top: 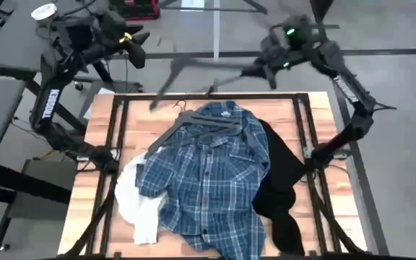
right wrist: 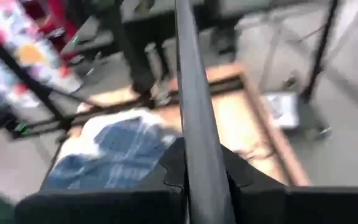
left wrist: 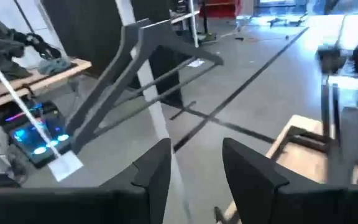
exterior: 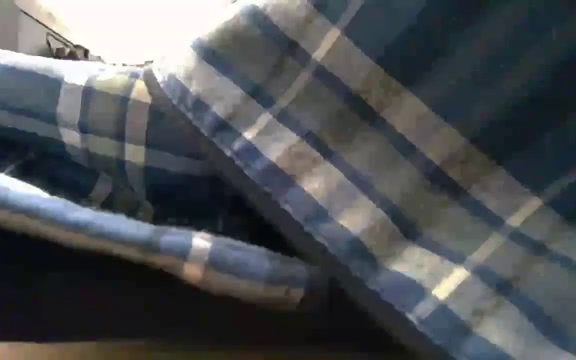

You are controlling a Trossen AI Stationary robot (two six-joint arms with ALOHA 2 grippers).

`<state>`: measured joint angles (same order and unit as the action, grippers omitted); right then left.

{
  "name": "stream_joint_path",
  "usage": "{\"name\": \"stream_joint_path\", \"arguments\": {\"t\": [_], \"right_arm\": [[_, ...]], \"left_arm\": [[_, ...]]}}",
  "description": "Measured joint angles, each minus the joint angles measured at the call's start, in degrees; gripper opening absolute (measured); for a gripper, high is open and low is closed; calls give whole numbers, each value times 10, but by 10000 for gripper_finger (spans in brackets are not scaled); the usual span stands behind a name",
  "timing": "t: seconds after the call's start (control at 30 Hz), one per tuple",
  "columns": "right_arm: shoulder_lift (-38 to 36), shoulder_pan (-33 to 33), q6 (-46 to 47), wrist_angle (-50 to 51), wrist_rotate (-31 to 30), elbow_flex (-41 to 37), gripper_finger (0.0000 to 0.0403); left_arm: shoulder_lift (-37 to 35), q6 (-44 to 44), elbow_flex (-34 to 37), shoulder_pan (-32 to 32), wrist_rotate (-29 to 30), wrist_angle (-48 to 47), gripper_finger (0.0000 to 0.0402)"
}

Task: Hang clothes
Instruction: Unhang the hanger from the rack and put it on the table

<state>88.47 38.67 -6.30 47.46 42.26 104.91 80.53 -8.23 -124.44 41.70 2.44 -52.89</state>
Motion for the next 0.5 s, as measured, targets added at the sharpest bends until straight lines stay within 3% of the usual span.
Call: {"name": "stream_joint_path", "arguments": {"t": [0.1, 0.23, 0.3, 0.5], "right_arm": [[0, -26, 45, -101, 16, -81, 22], [15, -45, 109, -227, 52, -164, 22], [33, -54, 119, -241, 62, -185, 22], [105, -93, 121, -238, 108, -190, 22]], "left_arm": [[1, 9, 0, -14, 14, -42, 126], [9, 24, 0, -55, 108, -124, 126], [14, 41, 0, -69, 142, -164, 126], [23, 117, 1, -84, 171, -260, 126]]}}
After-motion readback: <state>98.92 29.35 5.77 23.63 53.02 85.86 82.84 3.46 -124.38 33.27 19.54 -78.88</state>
